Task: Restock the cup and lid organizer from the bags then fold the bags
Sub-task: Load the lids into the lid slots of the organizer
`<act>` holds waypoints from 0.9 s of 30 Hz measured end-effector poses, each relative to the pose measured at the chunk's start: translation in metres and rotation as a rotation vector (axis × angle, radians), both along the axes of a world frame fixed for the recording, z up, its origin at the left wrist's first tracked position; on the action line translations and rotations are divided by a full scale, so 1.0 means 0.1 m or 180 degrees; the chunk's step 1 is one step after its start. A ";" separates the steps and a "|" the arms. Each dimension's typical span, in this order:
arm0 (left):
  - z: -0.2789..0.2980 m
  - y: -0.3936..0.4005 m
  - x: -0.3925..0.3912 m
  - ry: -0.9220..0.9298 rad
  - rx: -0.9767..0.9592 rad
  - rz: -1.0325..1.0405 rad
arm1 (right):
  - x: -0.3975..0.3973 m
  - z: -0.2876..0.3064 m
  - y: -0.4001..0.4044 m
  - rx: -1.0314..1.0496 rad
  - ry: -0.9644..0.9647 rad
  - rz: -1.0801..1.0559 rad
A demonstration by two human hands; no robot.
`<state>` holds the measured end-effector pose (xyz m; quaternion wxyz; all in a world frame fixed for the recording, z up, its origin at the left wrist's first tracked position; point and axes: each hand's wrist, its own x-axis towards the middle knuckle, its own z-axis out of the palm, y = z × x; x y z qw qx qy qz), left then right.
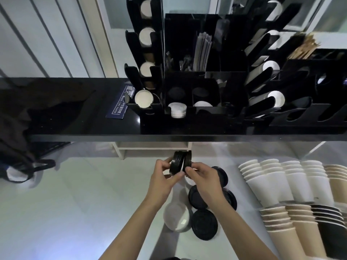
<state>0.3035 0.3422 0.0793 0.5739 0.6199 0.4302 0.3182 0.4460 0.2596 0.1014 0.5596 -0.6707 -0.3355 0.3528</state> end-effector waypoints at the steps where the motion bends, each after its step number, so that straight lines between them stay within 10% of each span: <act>1: 0.00 0.01 0.01 -0.0060 -0.0047 -0.0046 | 0.01 0.00 0.00 -0.0016 0.0042 0.0039; 27: 0.46 -0.01 0.04 -0.0444 0.0232 -0.0446 | 0.09 0.41 -0.09 0.0481 0.0579 0.0340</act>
